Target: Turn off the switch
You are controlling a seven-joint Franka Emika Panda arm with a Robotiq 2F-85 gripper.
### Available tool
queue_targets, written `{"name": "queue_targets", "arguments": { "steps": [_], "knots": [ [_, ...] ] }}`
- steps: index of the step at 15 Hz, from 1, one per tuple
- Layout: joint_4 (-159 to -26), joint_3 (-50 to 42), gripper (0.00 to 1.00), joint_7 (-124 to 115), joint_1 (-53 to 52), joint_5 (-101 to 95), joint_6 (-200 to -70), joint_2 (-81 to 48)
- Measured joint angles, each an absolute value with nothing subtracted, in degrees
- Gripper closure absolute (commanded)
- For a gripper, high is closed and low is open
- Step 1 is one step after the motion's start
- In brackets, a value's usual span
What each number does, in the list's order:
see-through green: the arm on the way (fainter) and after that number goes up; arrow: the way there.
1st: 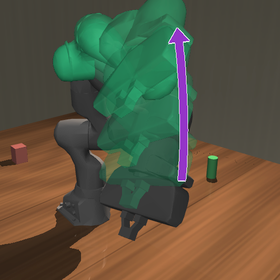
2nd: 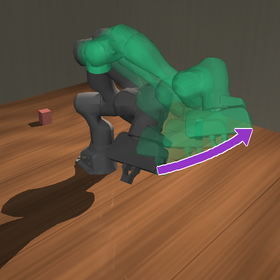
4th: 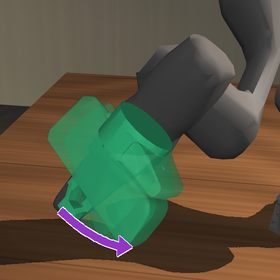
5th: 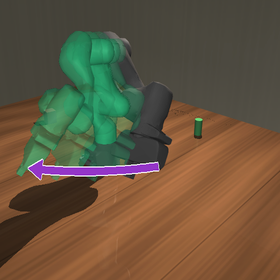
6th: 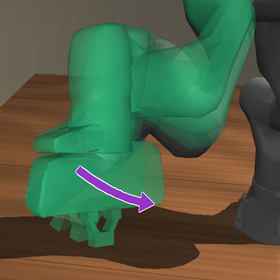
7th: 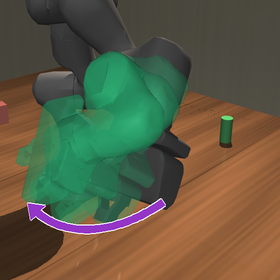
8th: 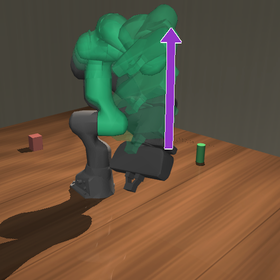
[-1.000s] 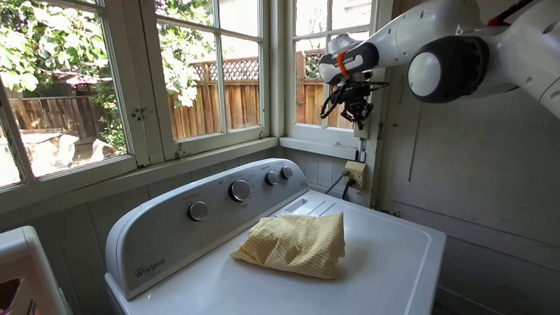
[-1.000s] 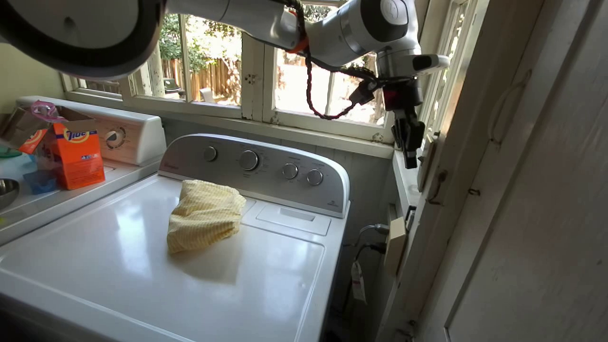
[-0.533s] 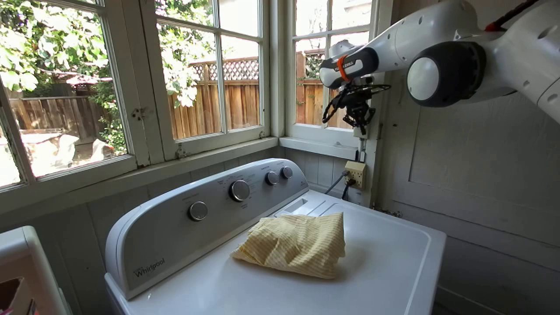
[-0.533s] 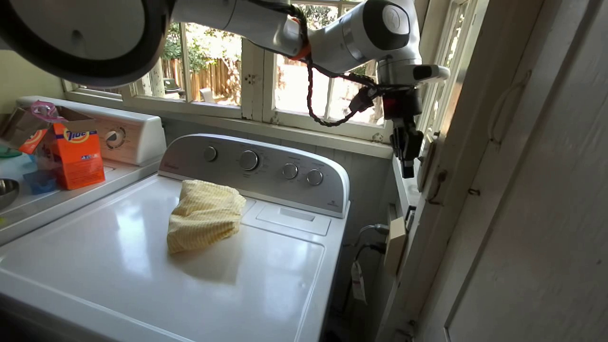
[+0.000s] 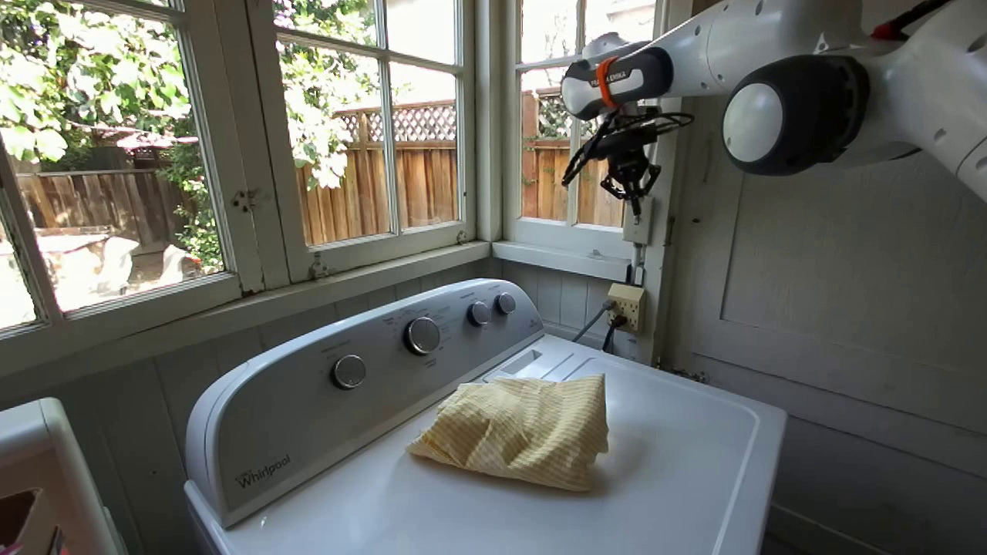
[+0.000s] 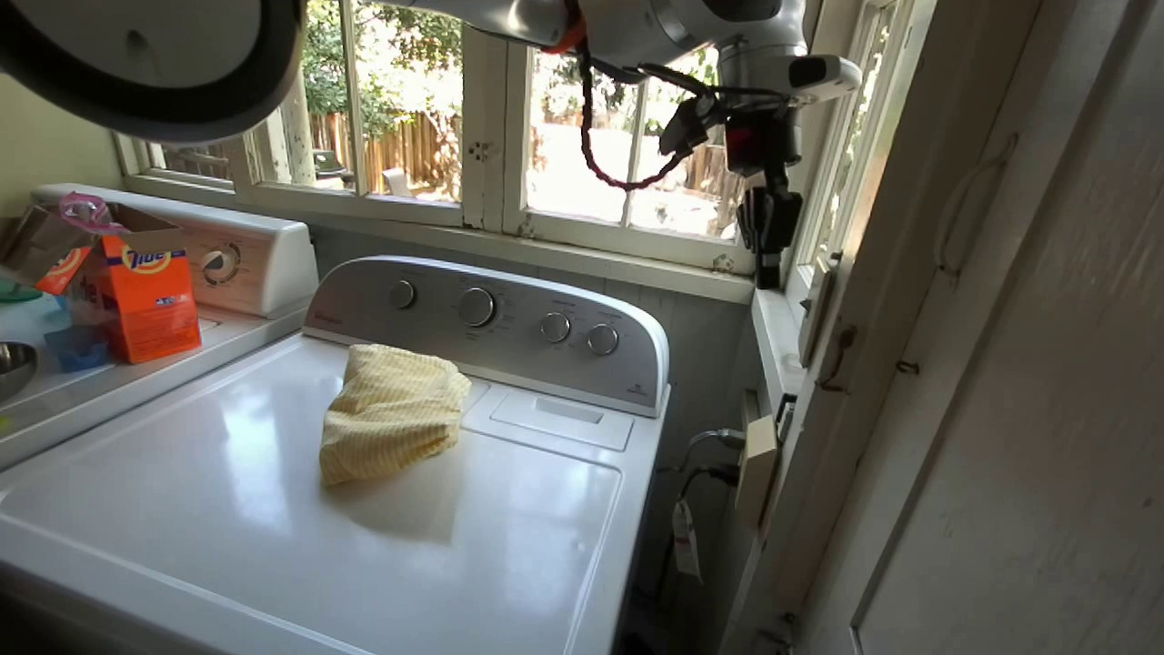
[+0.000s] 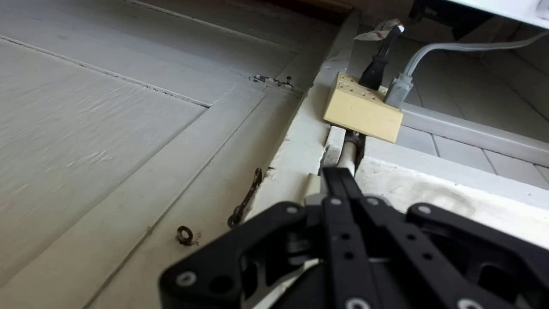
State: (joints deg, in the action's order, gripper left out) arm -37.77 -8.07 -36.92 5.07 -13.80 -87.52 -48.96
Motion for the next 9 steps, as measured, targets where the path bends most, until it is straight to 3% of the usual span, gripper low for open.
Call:
{"name": "queue_targets", "arguments": {
  "steps": [9],
  "knots": [
    [-36.66, -7.58, 1.0, -39.17, 6.1, -12.05, -87.68, -49.53]
  ]
}}
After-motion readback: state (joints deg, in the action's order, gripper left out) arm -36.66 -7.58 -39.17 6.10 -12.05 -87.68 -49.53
